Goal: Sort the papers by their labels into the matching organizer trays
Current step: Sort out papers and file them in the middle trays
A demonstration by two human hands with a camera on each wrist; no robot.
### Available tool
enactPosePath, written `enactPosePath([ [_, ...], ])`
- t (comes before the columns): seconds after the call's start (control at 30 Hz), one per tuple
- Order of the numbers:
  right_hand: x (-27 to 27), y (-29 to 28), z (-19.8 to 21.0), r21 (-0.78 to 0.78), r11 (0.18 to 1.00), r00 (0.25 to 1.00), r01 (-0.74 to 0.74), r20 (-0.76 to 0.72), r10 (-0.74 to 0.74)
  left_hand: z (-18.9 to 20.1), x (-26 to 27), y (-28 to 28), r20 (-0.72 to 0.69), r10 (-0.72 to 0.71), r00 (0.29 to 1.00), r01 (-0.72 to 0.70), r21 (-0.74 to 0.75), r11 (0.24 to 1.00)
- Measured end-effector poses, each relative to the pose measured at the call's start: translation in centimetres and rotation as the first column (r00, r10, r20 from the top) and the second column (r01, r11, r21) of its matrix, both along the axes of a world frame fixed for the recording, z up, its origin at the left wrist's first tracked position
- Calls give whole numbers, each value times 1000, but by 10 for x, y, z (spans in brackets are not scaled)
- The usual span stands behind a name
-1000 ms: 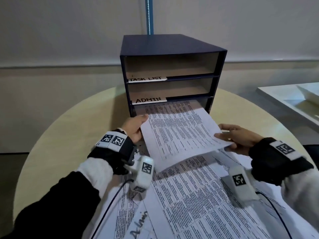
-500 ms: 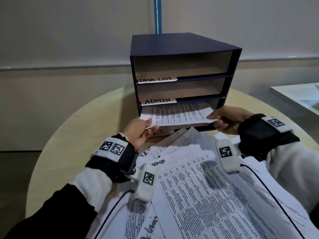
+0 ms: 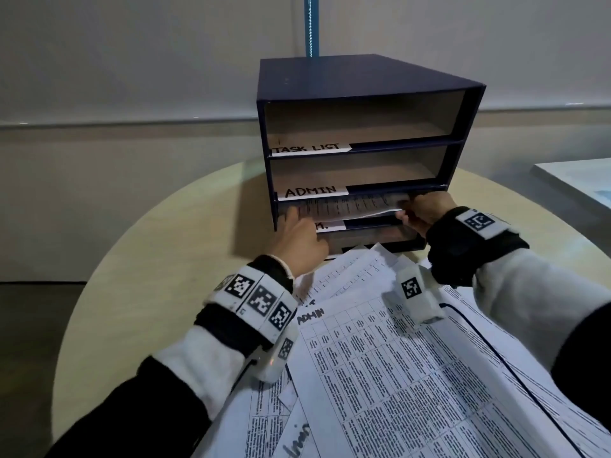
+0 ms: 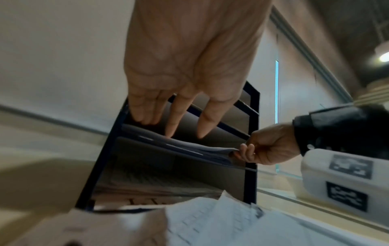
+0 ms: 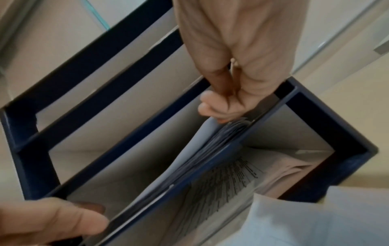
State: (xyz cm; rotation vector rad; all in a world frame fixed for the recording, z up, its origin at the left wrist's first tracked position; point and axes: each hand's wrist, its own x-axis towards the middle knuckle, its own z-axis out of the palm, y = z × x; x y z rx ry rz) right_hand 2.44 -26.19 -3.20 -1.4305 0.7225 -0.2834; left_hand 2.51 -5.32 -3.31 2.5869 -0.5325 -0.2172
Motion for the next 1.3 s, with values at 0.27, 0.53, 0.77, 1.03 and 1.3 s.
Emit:
enactPosePath([
  [0.27,6,3,-4,-272,962,992,-28,-126,-7,-7,19,-3,-51,-9,999,14,104,994],
  [0.53,-6,20,-16,-793,527,949,-307,-298,105,-6,21,-12,-35,61,998,-57,92,994],
  [0.77,6,29,-4,-759,413,864,-503,-457,213,-6,18,-17,14,88,996,-89,137,987],
  [1.03,-4,34,3,-739,294,795,-606,-558,236,1,12,-8,-78,30,996,-20,134,991],
  [1.3,-57,55,18,-689,267,718,-674,-524,459,12,-32,18,-248,-112,962,125,38,991],
])
